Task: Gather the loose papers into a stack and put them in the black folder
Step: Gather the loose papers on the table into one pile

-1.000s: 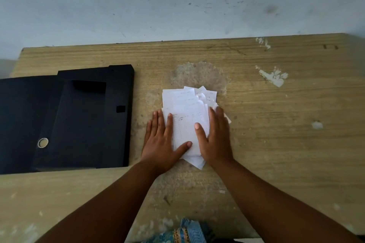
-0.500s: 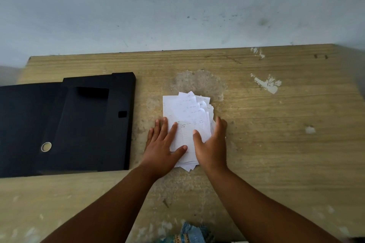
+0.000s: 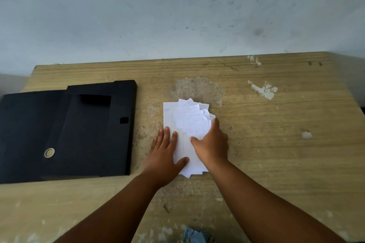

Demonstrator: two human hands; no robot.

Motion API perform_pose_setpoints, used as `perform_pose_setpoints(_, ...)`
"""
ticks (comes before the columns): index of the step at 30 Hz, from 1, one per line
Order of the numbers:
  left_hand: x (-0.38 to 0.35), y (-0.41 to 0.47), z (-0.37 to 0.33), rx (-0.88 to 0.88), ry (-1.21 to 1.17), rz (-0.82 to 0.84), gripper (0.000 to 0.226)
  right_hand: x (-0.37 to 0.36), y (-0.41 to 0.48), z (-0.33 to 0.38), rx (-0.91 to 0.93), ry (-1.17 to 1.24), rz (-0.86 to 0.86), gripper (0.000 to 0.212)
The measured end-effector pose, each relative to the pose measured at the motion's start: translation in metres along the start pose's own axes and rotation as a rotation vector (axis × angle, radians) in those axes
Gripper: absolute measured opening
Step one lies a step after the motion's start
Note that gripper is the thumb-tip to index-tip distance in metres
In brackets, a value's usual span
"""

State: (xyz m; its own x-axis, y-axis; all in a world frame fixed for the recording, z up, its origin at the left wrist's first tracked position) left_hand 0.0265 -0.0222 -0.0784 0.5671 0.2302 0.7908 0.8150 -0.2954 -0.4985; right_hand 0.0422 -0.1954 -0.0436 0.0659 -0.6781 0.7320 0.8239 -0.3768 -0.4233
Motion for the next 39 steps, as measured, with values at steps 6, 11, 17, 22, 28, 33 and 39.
perform_pose_setpoints(6,0.000,0.001,-0.001,0.002,0.082,0.051,0.091,-0.001,-0.011,0.006,0.058,-0.139,-0.031,0.101)
perform_pose_setpoints(11,-0.001,0.006,-0.001,0.034,0.050,0.065,0.090,-0.001,-0.005,0.007,-0.013,0.096,0.044,0.102)
perform_pose_setpoints(17,0.000,0.006,-0.001,0.041,0.038,0.068,0.091,0.004,-0.006,-0.004,-0.176,0.337,0.123,0.084)
perform_pose_setpoints(22,0.000,0.006,-0.002,0.038,0.022,0.065,0.092,0.002,-0.005,-0.021,-0.273,0.588,0.141,0.102)
perform_pose_setpoints(28,0.005,0.004,0.004,0.000,-0.178,0.035,0.084,-0.006,-0.005,-0.037,-0.324,0.687,0.172,0.011)
perform_pose_setpoints(33,0.013,-0.009,0.014,-0.009,-0.574,0.009,0.076,-0.014,-0.010,-0.021,-0.276,0.759,0.077,0.048)
perform_pose_setpoints(39,0.017,-0.010,0.011,-0.013,-0.451,-0.019,0.073,-0.016,-0.017,0.004,-0.162,0.540,-0.010,0.045)
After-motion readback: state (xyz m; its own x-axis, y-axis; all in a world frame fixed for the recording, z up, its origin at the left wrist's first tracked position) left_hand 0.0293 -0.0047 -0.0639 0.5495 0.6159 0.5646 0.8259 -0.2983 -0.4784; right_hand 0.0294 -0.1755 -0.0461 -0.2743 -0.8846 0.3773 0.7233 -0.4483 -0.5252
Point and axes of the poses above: each hand's wrist, its own y-axis towards the middle knuckle, its own x-axis out of the back of the hand, z = x × y, the point moved 9 cm from there along y, towards the middle knuckle, and after that the axes turned 6 degrees about z, right-handed, at the moved point
